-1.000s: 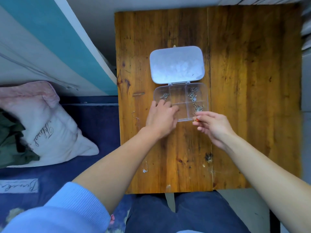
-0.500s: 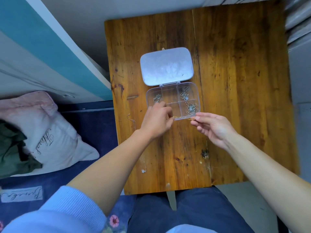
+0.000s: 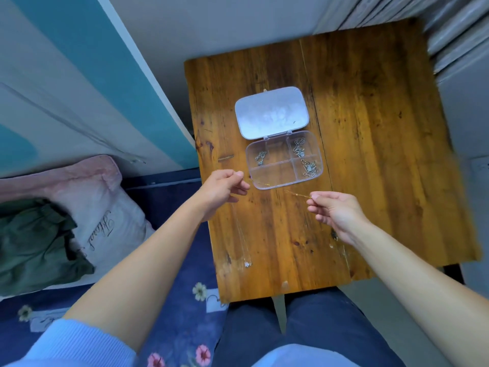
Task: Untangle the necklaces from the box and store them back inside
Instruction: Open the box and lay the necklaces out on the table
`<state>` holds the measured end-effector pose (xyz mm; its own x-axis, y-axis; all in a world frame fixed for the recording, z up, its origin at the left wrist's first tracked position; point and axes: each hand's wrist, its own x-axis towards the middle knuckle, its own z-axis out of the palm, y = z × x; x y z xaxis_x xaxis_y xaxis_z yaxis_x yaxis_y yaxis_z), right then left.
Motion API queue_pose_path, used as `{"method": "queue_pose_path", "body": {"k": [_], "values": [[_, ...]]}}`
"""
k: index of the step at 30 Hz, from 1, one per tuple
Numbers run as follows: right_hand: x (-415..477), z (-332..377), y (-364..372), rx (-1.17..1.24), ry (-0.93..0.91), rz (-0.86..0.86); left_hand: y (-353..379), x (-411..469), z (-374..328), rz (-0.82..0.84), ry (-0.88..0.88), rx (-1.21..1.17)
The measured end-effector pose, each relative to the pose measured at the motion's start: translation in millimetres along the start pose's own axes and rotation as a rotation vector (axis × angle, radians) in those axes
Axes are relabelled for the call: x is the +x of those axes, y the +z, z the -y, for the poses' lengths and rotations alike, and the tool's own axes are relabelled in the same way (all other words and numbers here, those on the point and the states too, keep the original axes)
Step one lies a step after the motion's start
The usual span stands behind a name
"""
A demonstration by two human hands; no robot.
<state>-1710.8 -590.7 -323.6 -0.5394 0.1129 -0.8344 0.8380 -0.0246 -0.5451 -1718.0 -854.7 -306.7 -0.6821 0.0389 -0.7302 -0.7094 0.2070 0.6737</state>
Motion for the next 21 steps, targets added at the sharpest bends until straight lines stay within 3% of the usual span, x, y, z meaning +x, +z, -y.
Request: {"method": "queue_pose_path", "body": {"k": [7,12,21], "values": [[-21,-51,11,-0.044,0.034,-0.050,-21,3,35,-0.091,0.012,0.280],[-22,-99,21,-0.149,0.036,-0.102,-13,18,45,-0.137,0.046,0.331],[-26,-166,39,-0.583,-0.085,-0.067,23,57,53,-0.141,0.012,0.242]]}}
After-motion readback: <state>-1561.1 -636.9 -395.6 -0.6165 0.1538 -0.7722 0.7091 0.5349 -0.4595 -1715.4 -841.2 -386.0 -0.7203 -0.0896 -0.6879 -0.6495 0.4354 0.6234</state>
